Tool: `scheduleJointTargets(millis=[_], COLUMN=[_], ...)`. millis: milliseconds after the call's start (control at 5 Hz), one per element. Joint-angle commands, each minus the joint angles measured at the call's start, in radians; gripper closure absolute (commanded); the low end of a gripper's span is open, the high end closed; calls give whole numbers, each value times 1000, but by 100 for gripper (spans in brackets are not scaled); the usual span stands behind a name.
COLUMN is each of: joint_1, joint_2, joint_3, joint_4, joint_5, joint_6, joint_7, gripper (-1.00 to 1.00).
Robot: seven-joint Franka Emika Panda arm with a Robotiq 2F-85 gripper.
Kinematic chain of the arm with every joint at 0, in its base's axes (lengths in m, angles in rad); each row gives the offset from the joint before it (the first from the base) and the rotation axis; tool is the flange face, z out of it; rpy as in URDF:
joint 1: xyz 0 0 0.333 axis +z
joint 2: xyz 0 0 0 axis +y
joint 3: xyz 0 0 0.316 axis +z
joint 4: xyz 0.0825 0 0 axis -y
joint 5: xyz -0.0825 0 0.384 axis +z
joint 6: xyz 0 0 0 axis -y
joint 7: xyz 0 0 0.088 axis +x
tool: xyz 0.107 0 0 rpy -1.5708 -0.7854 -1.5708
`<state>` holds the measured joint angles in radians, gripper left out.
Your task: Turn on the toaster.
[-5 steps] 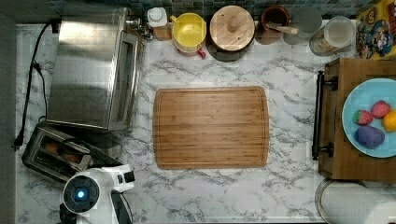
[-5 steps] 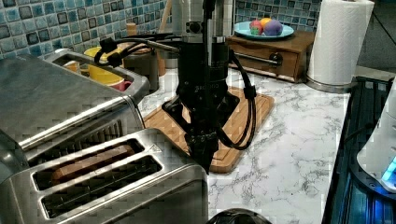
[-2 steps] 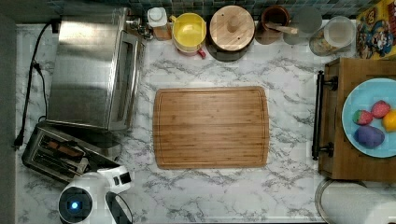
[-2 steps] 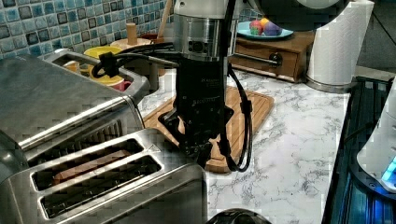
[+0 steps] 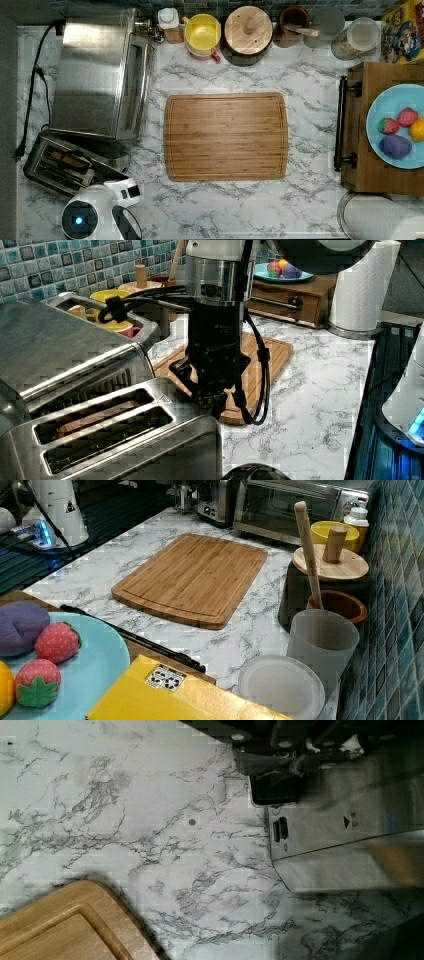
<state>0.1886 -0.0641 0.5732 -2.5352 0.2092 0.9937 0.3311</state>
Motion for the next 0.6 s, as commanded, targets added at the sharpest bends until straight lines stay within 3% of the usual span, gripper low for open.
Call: scheduleJointTargets(millis=[200,600], joint_1=[-4,-4], joint_2=[252,252], joint_3=[-39,-40], joint_4=[-141,-142], joint_5=[-19,-18], joint_6=[180,181], joint_7=[78,77], gripper=[100,100])
